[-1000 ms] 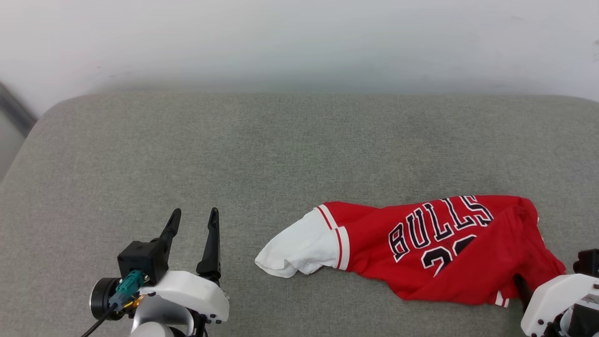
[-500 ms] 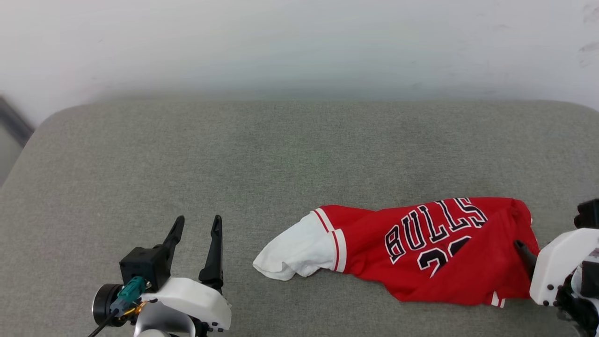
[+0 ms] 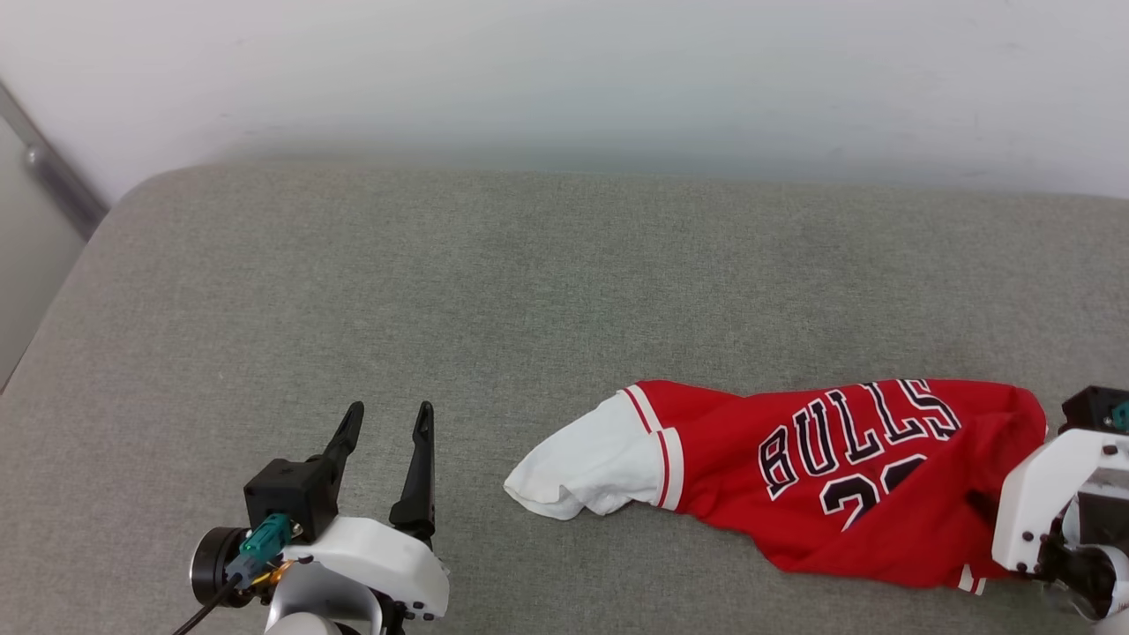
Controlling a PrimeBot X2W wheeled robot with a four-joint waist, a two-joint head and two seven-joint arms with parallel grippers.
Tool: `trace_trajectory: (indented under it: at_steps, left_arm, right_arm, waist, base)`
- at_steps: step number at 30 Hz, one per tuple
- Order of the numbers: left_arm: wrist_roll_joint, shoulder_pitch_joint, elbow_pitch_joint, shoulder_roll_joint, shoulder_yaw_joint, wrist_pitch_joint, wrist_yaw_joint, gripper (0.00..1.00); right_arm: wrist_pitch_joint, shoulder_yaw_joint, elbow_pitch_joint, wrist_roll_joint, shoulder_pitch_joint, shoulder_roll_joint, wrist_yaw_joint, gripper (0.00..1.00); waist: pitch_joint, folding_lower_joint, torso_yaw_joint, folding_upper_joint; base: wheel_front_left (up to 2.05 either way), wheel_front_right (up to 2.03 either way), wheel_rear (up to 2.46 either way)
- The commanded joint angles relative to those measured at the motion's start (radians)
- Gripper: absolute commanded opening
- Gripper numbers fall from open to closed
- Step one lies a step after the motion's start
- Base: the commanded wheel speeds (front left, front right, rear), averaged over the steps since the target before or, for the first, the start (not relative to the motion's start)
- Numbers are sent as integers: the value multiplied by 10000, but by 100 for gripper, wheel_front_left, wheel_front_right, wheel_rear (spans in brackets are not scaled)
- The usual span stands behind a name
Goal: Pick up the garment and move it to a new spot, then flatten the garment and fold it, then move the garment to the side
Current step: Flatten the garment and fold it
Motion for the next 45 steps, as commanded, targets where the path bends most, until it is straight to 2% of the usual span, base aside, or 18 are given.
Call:
trace_trajectory:
  at_steps: [1,5,10,15,19,22,27,28,29,30,34,37,41,45]
  left_arm:
    - [-24,-82,13,11,10,-30,-31,100]
    - [-5,-82,32,67,23,-67,14,100]
    - [1,-146,16,89,25,-73,49,100]
    - [-21,-71,10,100,-17,-24,73,100]
    - [-61,-46,15,113,-65,52,53,100]
    - [-41,-88,-11,113,-105,75,47,100]
    - [-50,-130,-19,91,-183,115,23,100]
    - [-68,-122,-6,85,-193,121,17,100]
    - [-79,-127,-1,84,-202,123,23,100]
    - [-86,-141,9,86,-207,122,16,100]
    - [-129,-35,51,142,-179,80,46,100]
    - [-155,83,77,178,-155,78,82,100]
    - [-207,190,81,235,-109,65,134,100]
    - [-248,316,101,267,-69,55,191,100]
  right_arm:
    - [-130,95,28,73,-208,-109,-7,0]
    - [-335,537,-227,185,-304,-158,-7,0]
    - [-340,1511,-1705,269,-187,-158,-7,0]
    - [-369,3084,-3916,659,259,91,-9,0]
    - [-246,4784,-4945,1306,1022,274,-7,0]
    - [-277,5871,-5069,1767,1678,495,-7,0]
    - [-816,7026,-3907,2053,2603,997,-6,0]
    - [-1065,7127,-3648,1908,2591,1000,-7,9]
    - [-1392,7186,-3400,1797,2560,1038,-7,42]
    - [-1721,7210,-3212,1688,2533,1107,-7,100]
    - [-3130,7135,-3340,1492,2335,1202,-7,100]
    - [-3905,6923,-3990,1465,2359,1160,-7,100]
    - [-4369,6539,-5022,1403,2558,1000,-7,100]
    - [-4885,5534,-5875,1007,2769,1111,-7,100]
  waist:
    - [10,0,-6,-1]
    - [48,0,-107,-1]
    - [54,0,-282,-1]
    - [-104,0,-475,-1]
    - [-213,0,-539,-1]
    - [-225,0,-544,-1]
    - [-186,0,-534,-1]
    - [-177,0,-535,-1]
    - [-158,0,-531,-1]
    - [-144,0,-531,-1]
    - [-192,0,-595,-1]
    - [-288,0,-652,-1]
    - [-419,0,-742,-1]
    - [-539,0,-801,-1]
  base:
    - [0,0,0]
    - [0,0,0]
    - [0,0,0]
    - [0,0,0]
    - [0,0,0]
    - [0,0,0]
    - [0,0,0]
    - [0,0,0]
    - [0,0,0]
    - [0,0,0]
    - [0,0,0]
    - [0,0,0]
    - [0,0,0]
    - [0,0,0]
